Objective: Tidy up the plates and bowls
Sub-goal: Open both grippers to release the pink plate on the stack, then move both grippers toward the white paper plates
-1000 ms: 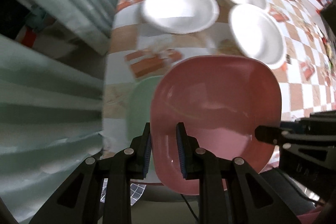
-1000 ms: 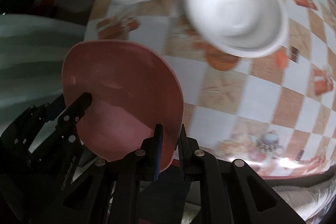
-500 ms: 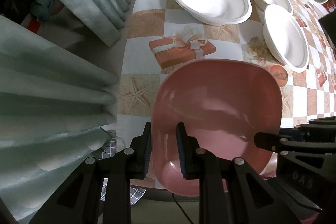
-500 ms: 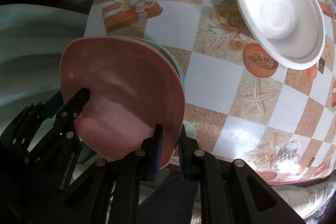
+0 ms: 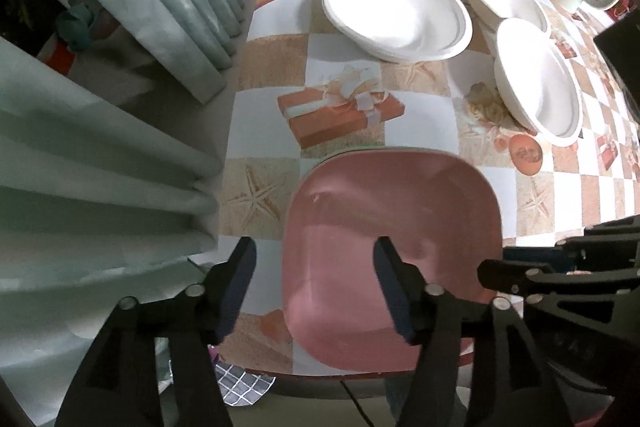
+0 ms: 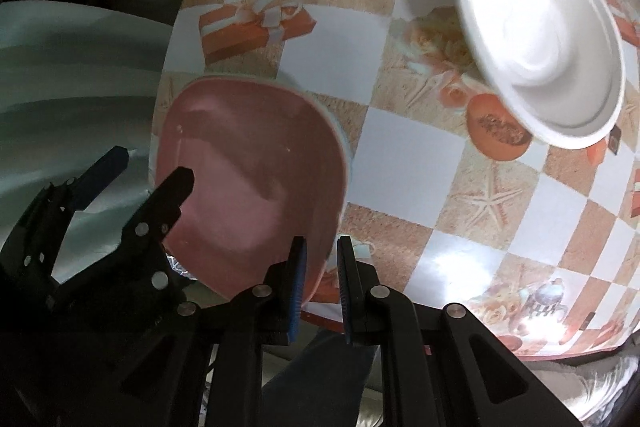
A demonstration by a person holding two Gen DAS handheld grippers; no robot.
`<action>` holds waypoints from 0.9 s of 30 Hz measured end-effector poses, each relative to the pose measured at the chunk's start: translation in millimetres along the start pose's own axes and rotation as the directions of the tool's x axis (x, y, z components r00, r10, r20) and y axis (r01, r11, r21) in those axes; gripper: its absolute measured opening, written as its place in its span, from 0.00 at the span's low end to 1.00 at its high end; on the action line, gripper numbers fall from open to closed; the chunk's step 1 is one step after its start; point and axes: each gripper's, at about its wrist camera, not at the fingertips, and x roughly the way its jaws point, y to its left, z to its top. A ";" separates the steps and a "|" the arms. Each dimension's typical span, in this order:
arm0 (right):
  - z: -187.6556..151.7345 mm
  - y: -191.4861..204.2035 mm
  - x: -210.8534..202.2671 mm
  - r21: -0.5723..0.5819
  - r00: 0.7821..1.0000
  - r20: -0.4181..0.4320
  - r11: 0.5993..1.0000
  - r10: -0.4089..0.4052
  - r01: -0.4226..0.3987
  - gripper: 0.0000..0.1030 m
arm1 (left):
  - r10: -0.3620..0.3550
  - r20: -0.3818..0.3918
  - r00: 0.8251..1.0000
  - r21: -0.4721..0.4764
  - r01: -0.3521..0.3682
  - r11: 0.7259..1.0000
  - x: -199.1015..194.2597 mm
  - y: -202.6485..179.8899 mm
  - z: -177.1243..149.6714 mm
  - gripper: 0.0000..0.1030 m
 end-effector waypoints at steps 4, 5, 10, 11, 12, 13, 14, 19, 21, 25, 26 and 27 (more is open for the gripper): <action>-1.5 -12.2 -17.3 0.015 0.999 0.034 1.000 -0.027 0.027 0.89 | -0.001 -0.022 1.000 -0.020 0.000 1.000 0.0 4.1 1.9 0.77; -2.1 -16.7 -20.7 0.023 0.999 0.041 1.000 -0.018 0.017 0.98 | -0.003 -0.031 1.000 -0.034 0.001 0.999 0.7 6.0 2.8 0.81; -14.8 -48.4 -44.8 0.084 0.996 0.090 0.996 -0.010 0.002 1.00 | -0.051 -0.042 0.998 -0.080 0.047 0.996 -3.6 7.9 4.9 0.85; -19.4 -58.5 -49.6 0.109 0.995 0.098 0.994 -0.013 0.002 0.99 | -0.059 -0.041 0.997 -0.080 0.056 0.995 -5.4 6.4 6.1 0.87; -22.8 -66.6 -52.2 0.132 0.995 0.102 0.991 -0.013 -0.001 0.99 | -0.079 -0.041 0.996 -0.080 0.076 0.994 -8.5 2.9 7.7 0.89; -27.0 -75.9 -54.1 0.160 0.994 0.105 0.987 -0.014 -0.003 0.99 | -0.101 -0.041 0.994 -0.078 0.097 0.992 -11.2 -1.5 9.2 0.89; -32.9 -88.8 -56.3 0.202 0.994 0.107 0.979 -0.015 -0.007 0.99 | -0.123 -0.042 0.992 -0.071 0.120 0.990 -14.3 -8.0 11.5 0.89; -52.5 -134.7 -60.9 0.330 0.994 0.106 0.944 -0.022 -0.015 0.99 | -0.160 -0.040 0.986 -0.013 0.160 0.987 -25.3 -39.8 27.4 0.89; -51.0 -149.8 -63.2 0.360 0.993 0.111 0.933 -0.024 -0.017 0.99 | -0.181 -0.046 0.982 -0.006 0.181 0.984 -28.1 -52.3 36.7 0.89; -46.4 -166.2 -70.0 0.390 0.990 0.137 0.921 -0.042 -0.015 0.99 | -0.204 -0.050 0.978 -0.024 0.203 0.979 -28.8 -77.9 61.0 0.89; -41.3 -171.0 -74.1 0.395 0.988 0.147 0.918 -0.051 -0.011 0.99 | -0.200 -0.047 0.979 -0.025 0.199 0.980 -28.8 -82.1 64.1 0.89; -37.8 -175.7 -77.4 0.398 0.986 0.155 0.917 -0.059 -0.008 0.99 | -0.195 -0.043 0.980 -0.027 0.194 0.981 -28.7 -88.0 70.3 0.89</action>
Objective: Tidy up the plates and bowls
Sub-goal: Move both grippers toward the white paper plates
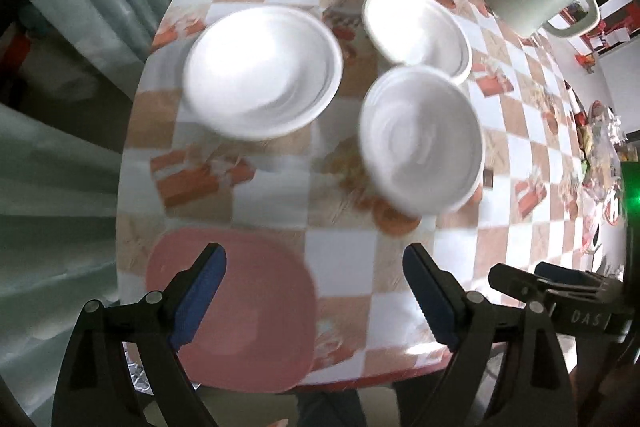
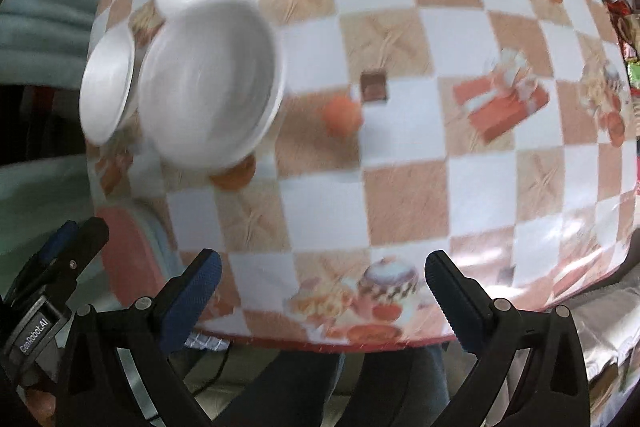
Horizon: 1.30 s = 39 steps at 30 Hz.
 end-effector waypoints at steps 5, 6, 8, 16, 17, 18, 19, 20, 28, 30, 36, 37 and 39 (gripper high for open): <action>34.6 -5.6 -7.5 0.007 0.999 0.044 1.000 -0.011 0.011 0.99 | 0.011 -0.016 1.000 -0.015 -0.012 1.000 14.0 -13.9 19.4 0.89; 39.5 -6.4 -7.7 0.006 0.999 0.047 1.000 -0.013 0.013 0.99 | 0.024 -0.027 0.999 -0.022 -0.025 0.999 20.1 -15.4 22.6 0.89; 51.0 -6.9 -4.9 0.002 0.999 0.045 1.000 -0.016 0.016 0.99 | 0.063 -0.051 0.997 -0.038 -0.065 0.997 30.4 -15.9 26.2 0.89; 84.7 8.1 22.8 -0.053 0.999 0.008 0.998 -0.034 0.035 0.99 | 0.127 -0.103 0.987 -0.117 -0.139 0.983 60.3 -17.6 37.4 0.89; 87.6 9.4 24.4 -0.060 0.999 0.008 0.997 -0.038 0.039 0.99 | 0.127 -0.106 0.986 -0.125 -0.139 0.982 62.1 -18.0 39.0 0.89; 92.0 11.6 27.0 -0.069 0.999 0.008 0.996 -0.046 0.047 1.00 | 0.125 -0.110 0.986 -0.135 -0.140 0.981 64.7 -19.1 40.4 0.89; 95.7 13.1 29.3 -0.076 0.999 0.009 0.996 -0.052 0.053 1.00 | 0.125 -0.113 0.986 -0.142 -0.141 0.980 66.8 -20.3 41.3 0.89; 98.2 14.8 31.5 -0.080 0.998 0.008 0.995 -0.056 0.056 1.00 | 0.127 -0.116 0.985 -0.150 -0.143 0.978 69.0 -21.0 42.9 0.89; 113.2 33.8 50.3 -0.130 0.998 0.004 0.990 -0.062 0.062 0.98 | 0.115 -0.155 0.981 -0.194 -0.145 0.970 89.7 -20.2 51.8 0.87; 116.4 40.8 52.7 -0.150 0.999 0.006 0.987 -0.051 0.051 0.82 | 0.104 -0.156 0.982 -0.194 -0.133 0.972 92.1 -19.9 53.3 0.74; 117.4 49.0 69.7 -0.139 0.998 -0.057 0.990 0.002 -0.010 0.32 | 0.052 -0.165 0.985 -0.171 -0.080 0.982 99.4 -24.0 54.1 0.43; 116.9 50.7 72.2 -0.137 0.998 -0.062 0.990 0.012 -0.020 0.31 | 0.041 -0.162 0.986 -0.165 -0.068 0.984 100.4 -25.1 54.4 0.40; 113.8 54.6 72.5 -0.145 0.998 -0.053 0.989 0.022 -0.029 0.25 | 0.038 -0.158 0.987 -0.140 -0.061 0.988 101.7 -27.9 55.4 0.33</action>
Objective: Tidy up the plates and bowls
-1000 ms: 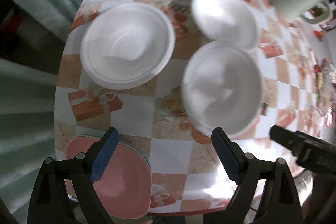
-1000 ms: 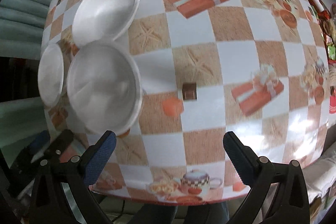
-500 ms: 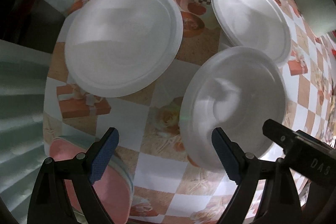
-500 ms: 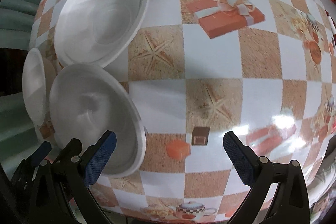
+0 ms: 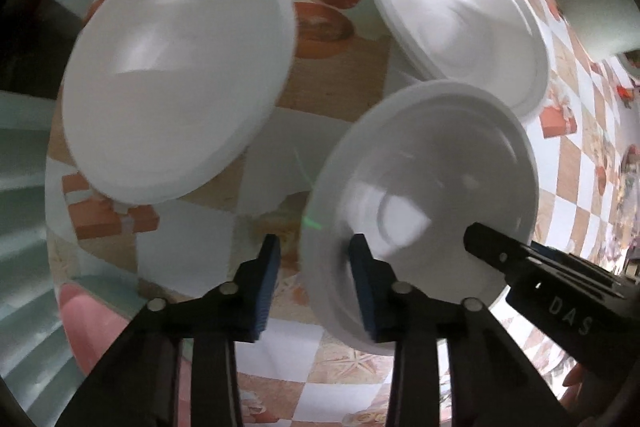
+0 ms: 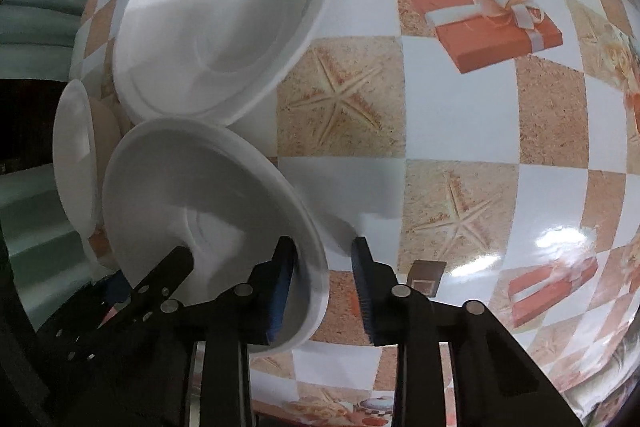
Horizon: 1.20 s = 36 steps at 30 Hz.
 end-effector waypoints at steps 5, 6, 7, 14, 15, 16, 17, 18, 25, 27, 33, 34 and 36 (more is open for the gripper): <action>-15.9 5.8 3.5 -0.024 1.000 -0.002 1.000 0.016 -0.016 0.22 | 0.012 0.011 1.000 0.090 -0.012 0.996 2.1 -19.1 -3.4 0.28; -18.8 7.2 5.1 -0.028 1.000 -0.001 1.000 0.005 -0.005 0.22 | 0.019 0.015 1.000 0.105 -0.020 0.994 1.3 -25.8 -4.4 0.28; -21.8 6.4 6.6 -0.032 1.000 0.000 0.999 -0.003 0.003 0.22 | 0.022 0.019 1.000 0.118 -0.024 0.993 0.3 -31.9 -5.5 0.28; -55.3 -8.6 13.8 -0.005 1.000 -0.026 1.000 -0.006 0.006 0.22 | 0.042 0.013 0.999 0.255 -0.044 0.966 0.9 -68.7 -38.4 0.28; -63.7 -12.9 14.6 0.005 1.000 -0.030 1.000 -0.007 0.007 0.22 | 0.047 0.010 0.999 0.280 -0.048 0.959 1.5 -76.6 -48.3 0.28; -72.7 -17.4 15.7 0.014 0.999 -0.035 1.000 -0.014 0.014 0.22 | 0.045 0.007 0.999 0.298 -0.045 0.954 2.2 -82.8 -56.4 0.28; -79.0 -20.6 17.2 0.022 0.999 -0.040 1.000 -0.017 0.018 0.22 | 0.043 0.001 0.999 0.315 -0.041 0.948 3.5 -87.5 -64.6 0.28; -85.8 -23.4 18.4 0.028 0.999 -0.043 0.999 -0.020 0.022 0.22 | 0.042 -0.006 0.999 0.334 -0.037 0.942 4.9 -92.9 -74.2 0.28; -141.8 -47.1 27.7 0.097 0.997 -0.066 0.994 -0.037 0.044 0.22 | 0.037 -0.047 0.998 0.454 -0.011 0.891 14.6 -127.8 -125.6 0.28; -154.9 -52.7 29.6 0.126 0.997 -0.072 0.991 -0.032 0.041 0.22 | 0.036 -0.052 0.998 0.486 -0.006 0.874 15.3 -136.5 -136.4 0.28; -183.5 -54.0 36.2 0.144 0.996 -0.079 0.989 -0.032 0.043 0.22 | 0.031 -0.077 0.997 0.524 0.014 0.852 21.2 -148.9 -175.6 0.28; -186.1 -53.5 37.5 0.148 0.996 -0.080 0.988 -0.031 0.042 0.22 | 0.031 -0.079 0.996 0.529 0.015 0.848 22.4 -151.1 -178.0 0.28; -188.7 -54.4 39.3 0.162 0.997 -0.080 0.986 -0.022 0.035 0.22 | 0.031 -0.078 0.996 0.542 0.016 0.840 23.6 -157.0 -179.3 0.28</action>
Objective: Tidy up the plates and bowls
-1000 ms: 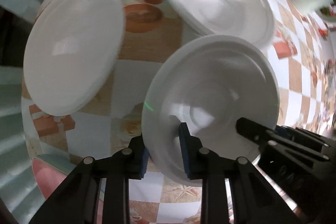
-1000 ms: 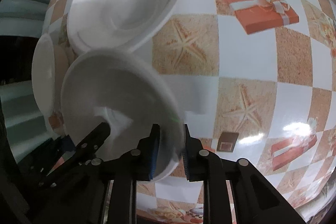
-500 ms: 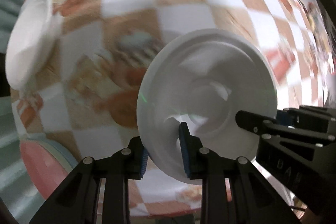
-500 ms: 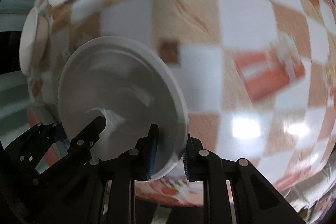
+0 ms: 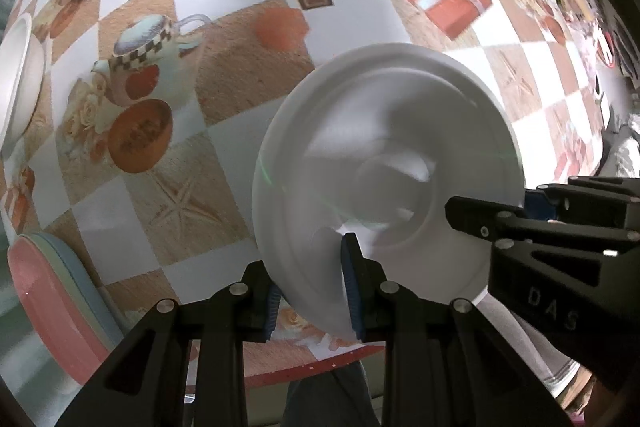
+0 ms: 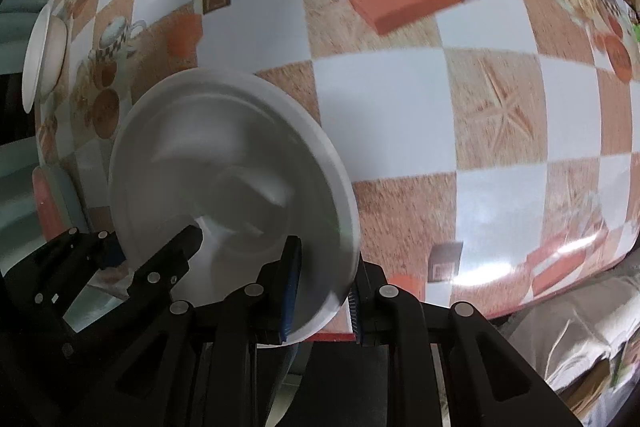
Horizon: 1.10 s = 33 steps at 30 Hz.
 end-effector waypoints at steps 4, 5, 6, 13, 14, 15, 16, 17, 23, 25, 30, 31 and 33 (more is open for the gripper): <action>14.3 -9.6 0.9 -0.004 1.000 0.007 1.000 0.008 -0.008 0.22 | -0.015 0.004 1.000 -0.002 0.015 1.000 4.3 1.3 3.4 0.35; 24.3 -29.9 9.5 -0.008 1.000 0.011 1.000 0.006 -0.006 0.22 | -0.022 0.006 1.000 -0.005 0.022 1.000 1.6 15.0 1.6 0.43; 32.2 -34.6 12.2 -0.008 1.000 0.016 1.000 0.005 -0.005 0.22 | -0.033 0.014 0.999 -0.009 0.033 0.999 -0.2 16.3 1.8 0.54; 40.4 -59.6 -18.7 0.009 0.996 0.087 1.000 0.024 -0.025 0.80 | -0.078 0.085 0.993 -0.037 0.082 0.996 -35.4 73.5 3.6 0.75; 42.5 -61.7 -21.6 0.010 0.996 0.090 1.000 0.020 -0.021 0.80 | -0.087 0.088 0.992 -0.048 0.092 0.995 -38.0 84.1 6.4 0.75; 46.6 -63.4 -28.3 0.016 0.995 0.095 1.000 0.010 -0.011 0.80 | -0.099 0.090 0.991 -0.066 0.105 0.992 -41.5 92.8 5.7 0.75; 47.4 -66.8 -31.1 0.023 0.995 0.100 1.000 0.002 -0.004 0.80 | -0.102 0.092 0.990 -0.077 0.110 0.991 -44.0 99.7 4.2 0.75; 52.3 -70.8 -37.0 0.033 0.994 0.111 0.999 -0.004 0.000 0.80 | -0.102 0.101 0.990 -0.100 0.112 0.989 -49.7 110.2 3.3 0.75; 83.7 -78.8 -65.9 0.044 0.986 0.165 0.999 -0.034 0.027 0.80 | -0.089 0.162 0.983 -0.190 0.120 0.974 -68.0 144.2 -1.2 0.77; 90.6 -71.1 -73.7 0.032 0.984 0.175 0.999 -0.033 0.028 0.80 | -0.082 0.188 0.979 -0.219 0.123 0.968 -79.7 155.7 8.1 0.77; 120.7 -46.8 -85.2 -0.007 0.981 0.193 1.000 -0.017 0.019 1.00 | -0.027 0.255 0.967 -0.275 0.100 0.956 -94.9 172.1 39.4 0.78; 128.0 -39.7 -87.1 -0.019 0.979 0.202 1.000 -0.007 0.011 1.00 | -0.018 0.263 0.965 -0.285 0.095 0.954 -98.1 176.6 43.0 0.78; 129.4 -22.5 -90.5 -0.040 0.979 0.206 0.999 -0.001 0.010 1.00 | 0.016 0.283 0.959 -0.320 0.079 0.944 -103.8 186.4 56.4 0.78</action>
